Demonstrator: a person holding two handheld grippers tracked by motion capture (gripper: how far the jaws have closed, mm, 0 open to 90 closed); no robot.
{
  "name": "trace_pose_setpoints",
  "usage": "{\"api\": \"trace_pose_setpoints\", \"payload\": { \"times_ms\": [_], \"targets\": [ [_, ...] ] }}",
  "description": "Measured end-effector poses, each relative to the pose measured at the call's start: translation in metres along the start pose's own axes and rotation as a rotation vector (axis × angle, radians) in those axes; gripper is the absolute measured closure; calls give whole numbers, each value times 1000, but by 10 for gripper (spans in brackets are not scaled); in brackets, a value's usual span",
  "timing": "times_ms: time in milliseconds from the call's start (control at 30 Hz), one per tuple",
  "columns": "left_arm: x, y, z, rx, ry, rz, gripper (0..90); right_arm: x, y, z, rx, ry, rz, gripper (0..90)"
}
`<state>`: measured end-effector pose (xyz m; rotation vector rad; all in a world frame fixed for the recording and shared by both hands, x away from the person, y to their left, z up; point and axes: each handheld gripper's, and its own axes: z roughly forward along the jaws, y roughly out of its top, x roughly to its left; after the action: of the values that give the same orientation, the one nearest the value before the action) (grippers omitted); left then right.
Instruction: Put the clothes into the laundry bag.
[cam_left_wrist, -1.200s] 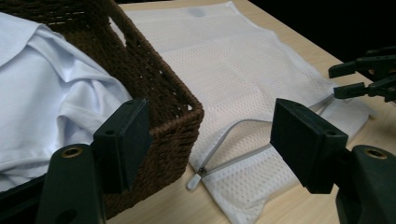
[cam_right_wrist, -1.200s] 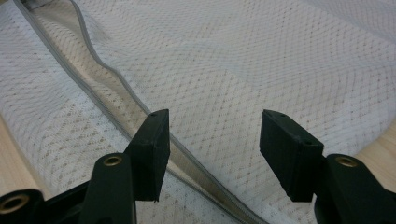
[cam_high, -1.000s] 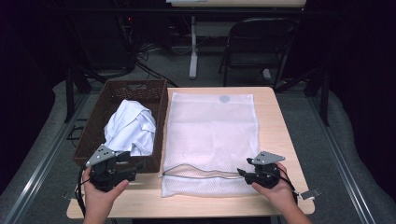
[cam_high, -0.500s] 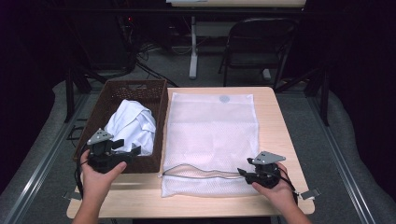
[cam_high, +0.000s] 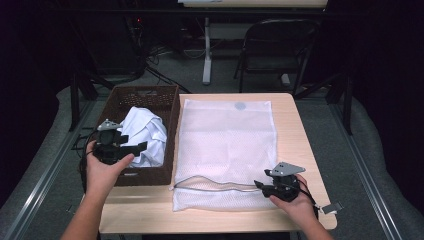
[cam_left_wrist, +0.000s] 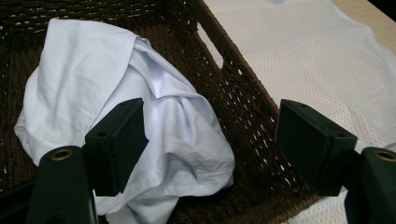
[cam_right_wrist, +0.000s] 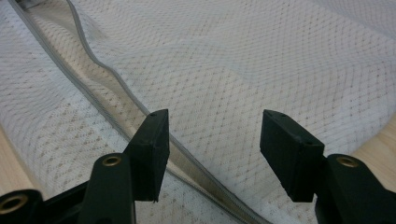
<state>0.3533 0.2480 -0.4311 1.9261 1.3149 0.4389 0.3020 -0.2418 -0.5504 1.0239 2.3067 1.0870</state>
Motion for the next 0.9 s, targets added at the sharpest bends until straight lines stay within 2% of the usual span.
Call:
{"api": "trace_pose_setpoints", "payload": {
  "times_ms": [67, 133, 267, 367, 500, 567, 900],
  "targets": [
    [4, 10, 5, 36, 14, -4, 248, 0, 0, 0, 2, 0, 0, 425],
    [6, 14, 8, 43, 22, -4, 248, 0, 0, 0, 3, 1, 0, 425],
    [13, 27, 18, 82, 67, 5, 248, 0, 0, 0, 2, 1, 0, 425],
    [19, 37, 29, 101, 92, -16, 248, -1, 0, 0, 2, 0, 0, 425],
    [22, 41, 37, 116, 113, -22, 248, -1, -1, 0, 3, 0, 8, 425],
    [25, 45, 42, 139, 88, -41, 248, -2, -1, 0, 1, 0, 4, 425],
    [32, 55, 56, 156, 93, -65, 248, -2, -1, 0, 2, 0, 4, 425]
  ]
}}
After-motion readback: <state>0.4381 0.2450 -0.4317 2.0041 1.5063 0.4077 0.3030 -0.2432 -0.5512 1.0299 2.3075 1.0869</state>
